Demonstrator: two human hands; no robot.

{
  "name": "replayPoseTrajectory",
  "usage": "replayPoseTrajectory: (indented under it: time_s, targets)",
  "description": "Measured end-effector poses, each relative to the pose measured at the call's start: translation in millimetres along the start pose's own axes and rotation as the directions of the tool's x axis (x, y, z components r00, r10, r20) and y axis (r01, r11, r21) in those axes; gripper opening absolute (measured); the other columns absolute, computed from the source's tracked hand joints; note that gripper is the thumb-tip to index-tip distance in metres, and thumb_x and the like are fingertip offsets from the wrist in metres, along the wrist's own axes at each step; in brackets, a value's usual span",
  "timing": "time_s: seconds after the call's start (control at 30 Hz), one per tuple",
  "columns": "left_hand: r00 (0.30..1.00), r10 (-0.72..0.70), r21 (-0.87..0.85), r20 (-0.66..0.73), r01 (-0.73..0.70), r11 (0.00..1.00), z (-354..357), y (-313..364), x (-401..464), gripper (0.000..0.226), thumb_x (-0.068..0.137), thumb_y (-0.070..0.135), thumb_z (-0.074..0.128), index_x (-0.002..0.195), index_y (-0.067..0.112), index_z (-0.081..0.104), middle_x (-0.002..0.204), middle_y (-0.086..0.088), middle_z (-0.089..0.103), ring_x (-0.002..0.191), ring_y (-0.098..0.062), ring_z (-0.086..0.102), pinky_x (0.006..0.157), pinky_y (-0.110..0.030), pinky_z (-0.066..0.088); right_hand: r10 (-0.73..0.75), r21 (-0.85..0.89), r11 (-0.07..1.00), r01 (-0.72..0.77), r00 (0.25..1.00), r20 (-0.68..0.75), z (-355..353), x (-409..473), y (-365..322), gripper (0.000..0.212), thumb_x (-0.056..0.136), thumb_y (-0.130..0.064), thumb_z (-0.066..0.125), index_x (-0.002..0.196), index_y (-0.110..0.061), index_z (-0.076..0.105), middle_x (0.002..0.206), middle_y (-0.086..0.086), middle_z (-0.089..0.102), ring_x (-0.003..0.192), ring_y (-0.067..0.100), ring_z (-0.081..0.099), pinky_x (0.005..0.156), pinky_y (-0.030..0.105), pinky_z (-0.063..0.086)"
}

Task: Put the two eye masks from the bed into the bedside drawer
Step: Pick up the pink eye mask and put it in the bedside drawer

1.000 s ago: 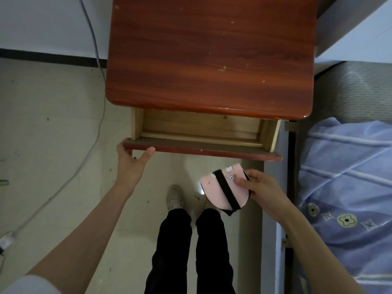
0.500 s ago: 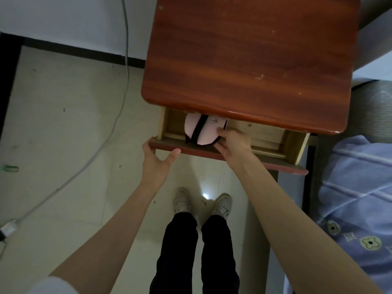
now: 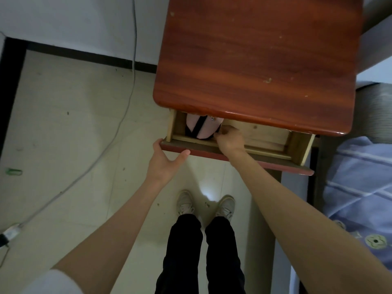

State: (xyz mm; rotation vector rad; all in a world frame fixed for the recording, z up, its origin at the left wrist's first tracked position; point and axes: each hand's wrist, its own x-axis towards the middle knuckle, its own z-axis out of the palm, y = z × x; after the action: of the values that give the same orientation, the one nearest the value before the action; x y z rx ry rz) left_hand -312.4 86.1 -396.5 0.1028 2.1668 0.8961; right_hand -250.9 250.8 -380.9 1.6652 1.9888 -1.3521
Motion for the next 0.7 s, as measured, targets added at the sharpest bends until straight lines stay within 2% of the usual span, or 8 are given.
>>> replayPoseTrajectory:
  time_s: [0.1,0.17,0.23,0.3,0.4,0.5,0.6,0.7]
  targets:
    - [0.999,-0.012,0.144,0.042,0.006,0.990,-14.2,11.8,-6.0,0.082,0.079,0.047,0.061,0.140,0.012,0.018,0.141,-0.009,0.041,0.126,-0.028,0.042,0.096,-0.033,0.036,-0.108,-0.075,0.991,0.110,0.994,0.031,-16.6,-35.3,5.7,0.031,0.091,-0.017,0.046,0.118,-0.006,0.055,0.115,0.018,0.064,0.099,0.032,0.059,0.076,0.031,0.042]
    - [0.989,0.124,0.320,0.079,-0.143,0.936,-26.7,25.0,-21.5,0.076,0.084,0.043,0.054,0.141,0.010,0.016,0.146,-0.016,0.032,0.131,-0.031,0.035,0.105,-0.040,0.032,-0.160,-0.095,0.982,0.162,0.987,0.027,-33.6,-65.9,11.4,0.040,0.092,-0.020,0.048,0.129,-0.007,0.046,0.128,0.017,0.057,0.113,0.030,0.055,0.088,0.033,0.043]
    - [0.942,0.293,0.503,0.162,-0.335,0.797,-39.3,44.2,-42.5,0.066,0.089,0.036,0.049,0.139,0.008,0.018,0.145,-0.022,0.031,0.132,-0.036,0.032,0.107,-0.049,0.032,-0.206,-0.097,0.974,0.207,0.978,0.017,-55.4,-100.2,18.2,0.049,0.092,-0.025,0.049,0.137,-0.010,0.037,0.142,0.013,0.046,0.129,0.028,0.043,0.106,0.037,0.035]
    - [0.873,0.412,0.594,0.260,-0.481,0.645,-48.6,71.3,-63.7,0.061,0.090,0.035,0.045,0.139,0.008,0.021,0.147,-0.023,0.029,0.135,-0.038,0.026,0.109,-0.052,0.028,-0.257,-0.101,0.962,0.254,0.966,-0.025,-82.1,-135.2,22.5,0.051,0.092,-0.027,0.050,0.139,-0.012,0.035,0.144,0.012,0.042,0.133,0.026,0.039,0.111,0.039,0.032]
    - [0.755,0.545,0.554,0.364,-0.646,0.525,-57.2,118.2,-103.3,0.059,0.091,0.035,0.045,0.141,0.012,0.023,0.152,-0.014,0.024,0.141,-0.030,0.017,0.113,-0.047,0.022,-0.316,-0.147,0.945,0.292,0.932,-0.179,-126.4,-190.7,26.7,0.049,0.090,-0.027,0.053,0.134,-0.011,0.041,0.139,0.012,0.048,0.128,0.026,0.043,0.106,0.037,0.034]
    - [0.621,0.649,0.430,0.440,-0.780,0.455,-54.8,153.2,-153.6,0.057,0.090,0.036,0.046,0.139,0.014,0.027,0.149,-0.013,0.032,0.139,-0.028,0.024,0.112,-0.046,0.025,-0.314,-0.173,0.947,0.271,0.896,-0.315,-162.3,-246.8,45.7,0.049,0.088,-0.025,0.056,0.133,-0.011,0.044,0.137,0.013,0.050,0.127,0.026,0.045,0.108,0.039,0.034]
    - [0.450,0.699,0.401,0.556,-0.882,0.249,-38.3,167.9,-203.7,0.057,0.089,0.041,0.046,0.136,0.011,0.033,0.142,-0.014,0.042,0.134,-0.029,0.034,0.111,-0.047,0.029,-0.240,-0.180,0.967,0.179,0.879,-0.412,-181.1,-302.2,80.2,0.054,0.090,-0.032,0.051,0.139,-0.019,0.035,0.146,0.008,0.039,0.135,0.023,0.036,0.113,0.040,0.027]
    - [0.353,0.681,0.337,0.641,-0.927,0.164,-10.6,170.5,-254.7,0.057,0.089,0.036,0.049,0.138,0.013,0.031,0.146,-0.012,0.038,0.138,-0.027,0.028,0.113,-0.043,0.021,-0.129,-0.130,0.989,0.071,0.842,-0.524,-188.5,-358.9,120.7,0.056,0.091,-0.037,0.048,0.141,-0.021,0.031,0.149,0.006,0.035,0.138,0.022,0.031,0.115,0.043,0.024]
